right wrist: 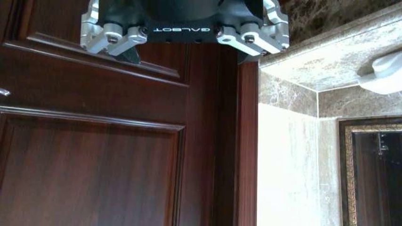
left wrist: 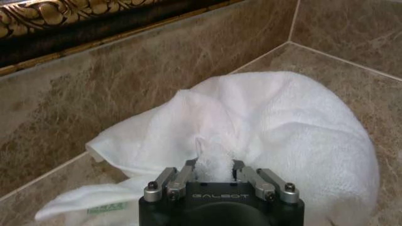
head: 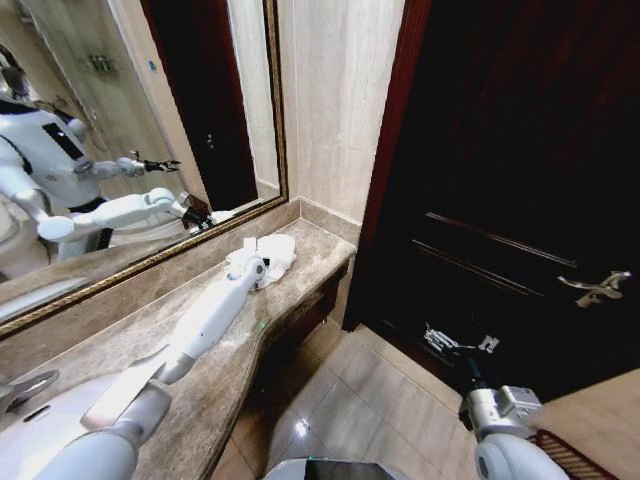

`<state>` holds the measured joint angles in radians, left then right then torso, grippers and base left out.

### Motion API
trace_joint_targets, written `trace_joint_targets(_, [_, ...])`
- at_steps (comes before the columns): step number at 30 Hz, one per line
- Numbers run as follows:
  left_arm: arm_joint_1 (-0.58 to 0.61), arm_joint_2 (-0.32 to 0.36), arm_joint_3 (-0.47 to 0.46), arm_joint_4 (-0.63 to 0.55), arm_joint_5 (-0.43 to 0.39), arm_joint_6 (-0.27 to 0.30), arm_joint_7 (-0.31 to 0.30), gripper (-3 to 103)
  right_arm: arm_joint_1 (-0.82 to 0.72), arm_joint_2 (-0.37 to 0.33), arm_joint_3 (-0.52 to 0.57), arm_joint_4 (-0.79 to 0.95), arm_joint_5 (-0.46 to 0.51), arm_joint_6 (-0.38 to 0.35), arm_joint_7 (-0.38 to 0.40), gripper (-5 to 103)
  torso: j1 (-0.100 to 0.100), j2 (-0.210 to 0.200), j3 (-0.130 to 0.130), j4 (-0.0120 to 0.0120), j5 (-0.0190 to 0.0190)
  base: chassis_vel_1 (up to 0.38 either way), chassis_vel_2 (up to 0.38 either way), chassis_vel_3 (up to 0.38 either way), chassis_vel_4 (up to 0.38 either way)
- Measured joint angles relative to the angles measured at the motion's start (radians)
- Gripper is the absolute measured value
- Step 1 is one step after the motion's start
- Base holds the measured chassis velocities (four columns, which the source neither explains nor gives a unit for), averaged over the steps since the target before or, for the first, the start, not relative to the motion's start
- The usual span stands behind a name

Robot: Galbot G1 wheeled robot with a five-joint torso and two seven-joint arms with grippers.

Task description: Discard the used towel into the hamper.

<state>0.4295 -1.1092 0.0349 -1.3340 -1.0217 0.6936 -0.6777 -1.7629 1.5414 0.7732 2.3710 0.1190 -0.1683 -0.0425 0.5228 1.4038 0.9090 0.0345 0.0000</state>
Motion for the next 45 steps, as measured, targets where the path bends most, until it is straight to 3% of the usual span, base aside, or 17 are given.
trace_joint_targets(9, [0.002,0.006,0.0,-0.002,0.001,-0.003,0.008,12,0.0,0.002,-0.001,0.002,-0.002,-0.001,0.0,100,0.0,0.0,0.0,0.0,0.0,0.0,0.0,0.0,0.0])
trace_joint_targets(29, [0.002,0.01,0.011,-0.007,0.029,-0.022,0.042,12,0.006,0.0,-0.003,0.002,-0.002,-0.008,0.006,100,0.0,0.0,0.0,0.0001,-0.0001,0.0,0.0,0.0,0.0])
trace_joint_targets(33, [0.002,0.011,0.019,-0.012,0.051,-0.061,0.056,12,0.01,-0.001,-0.005,0.001,-0.002,-0.009,0.006,100,0.0,0.0,0.0,0.0001,-0.0001,0.0,0.0,0.0,0.0])
trace_joint_targets(36, [0.008,0.021,0.028,-0.049,0.067,-0.126,0.086,12,0.013,-0.002,-0.009,0.001,-0.002,-0.011,0.006,100,0.0,0.0,0.0,0.0,-0.0001,0.0,0.0,0.0,0.0])
trace_joint_targets(39, [0.01,0.025,0.03,-0.061,0.069,-0.139,0.094,12,0.014,-0.002,-0.01,0.001,-0.002,-0.012,0.006,100,0.0,0.0,0.0,-0.0001,-0.0001,0.0,0.0,0.0,0.0])
trace_joint_targets(41, [0.024,0.053,0.034,-0.129,0.087,-0.184,0.128,12,0.022,-0.005,-0.012,0.0,-0.003,-0.017,0.006,100,0.0,0.0,0.0,0.0,0.0,0.0,0.0,0.0,0.0])
trace_joint_targets(45, [0.046,0.086,0.034,-0.221,0.103,-0.205,0.135,12,0.027,-0.005,-0.015,-0.002,-0.003,-0.02,0.005,100,0.0,0.0,0.0,-0.0001,0.0,0.0,0.0,0.0,0.0])
